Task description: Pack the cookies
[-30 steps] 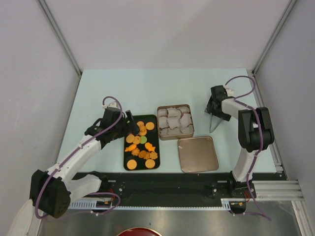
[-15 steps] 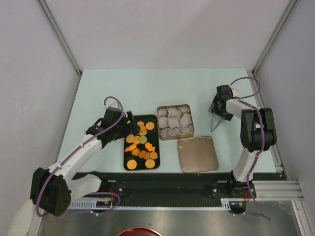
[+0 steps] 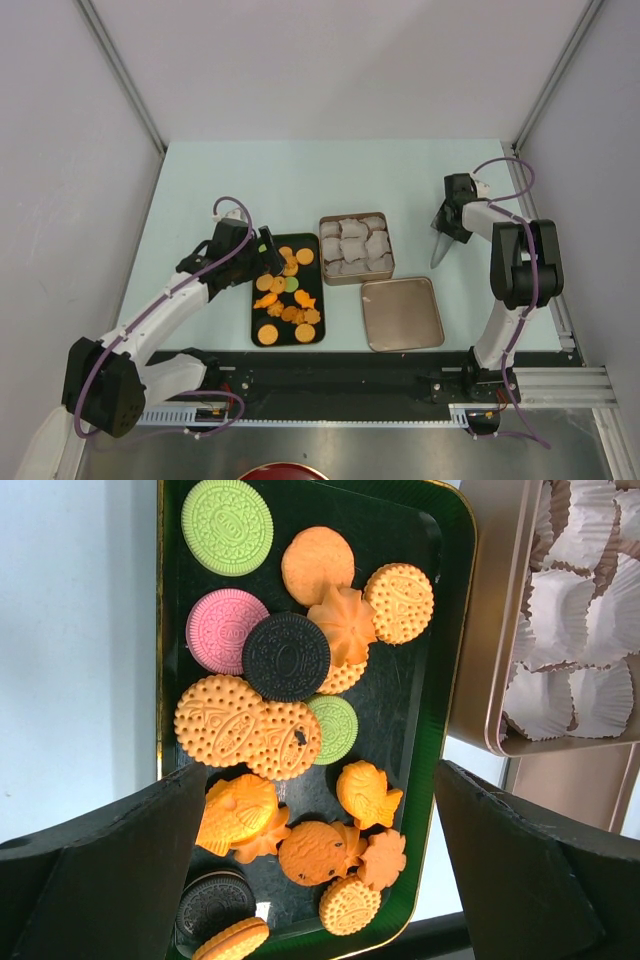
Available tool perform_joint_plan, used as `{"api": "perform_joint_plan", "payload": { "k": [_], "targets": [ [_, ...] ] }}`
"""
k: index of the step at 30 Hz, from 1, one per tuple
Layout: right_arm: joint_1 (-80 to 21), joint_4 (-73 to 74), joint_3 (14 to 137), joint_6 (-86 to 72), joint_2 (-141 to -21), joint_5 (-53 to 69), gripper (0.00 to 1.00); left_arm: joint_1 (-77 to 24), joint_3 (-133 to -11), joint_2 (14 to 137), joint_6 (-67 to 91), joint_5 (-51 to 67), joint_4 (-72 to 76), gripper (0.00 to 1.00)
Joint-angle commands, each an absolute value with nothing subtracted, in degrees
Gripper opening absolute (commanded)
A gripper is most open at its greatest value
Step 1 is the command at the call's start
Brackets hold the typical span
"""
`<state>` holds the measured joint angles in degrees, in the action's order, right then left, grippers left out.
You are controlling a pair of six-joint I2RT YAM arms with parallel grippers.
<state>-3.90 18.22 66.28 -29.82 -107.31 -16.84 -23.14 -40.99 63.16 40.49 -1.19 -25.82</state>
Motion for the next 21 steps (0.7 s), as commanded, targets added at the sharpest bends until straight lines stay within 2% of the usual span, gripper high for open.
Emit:
{"api": "perform_joint_plan", "payload": {
  "k": [1,8,9,11,20,21],
  "targets": [
    [-4.3,22.94,61.71,-31.64,-108.99,-13.35,0.54,-23.47,-40.87,63.02,40.25,-0.7,-24.87,1.0],
    [-8.26,25.48,62.49,-30.06,-98.71,-18.01,0.51,-23.64,-41.13,63.37,40.25,-0.62,-24.7,1.0],
    [-8.78,26.1,62.75,-29.88,-96.79,-18.19,0.41,-23.64,-41.22,63.37,40.25,-0.62,-24.78,1.0],
    [-9.14,27.06,63.45,-29.79,-95.02,-18.02,0.31,-23.9,-41.22,63.28,40.52,-0.7,-24.79,1.0],
    [-12.13,28.4,64.6,-31.46,-84.3,-20.83,0.28,-24.96,-41.66,63.11,40.78,-1.41,-25.14,1.0],
    [-12.56,27.78,64.34,-31.55,-83.07,-20.31,0.15,-25.13,-41.92,63.11,40.87,-1.41,-25.22,1.0]
  ]
}}
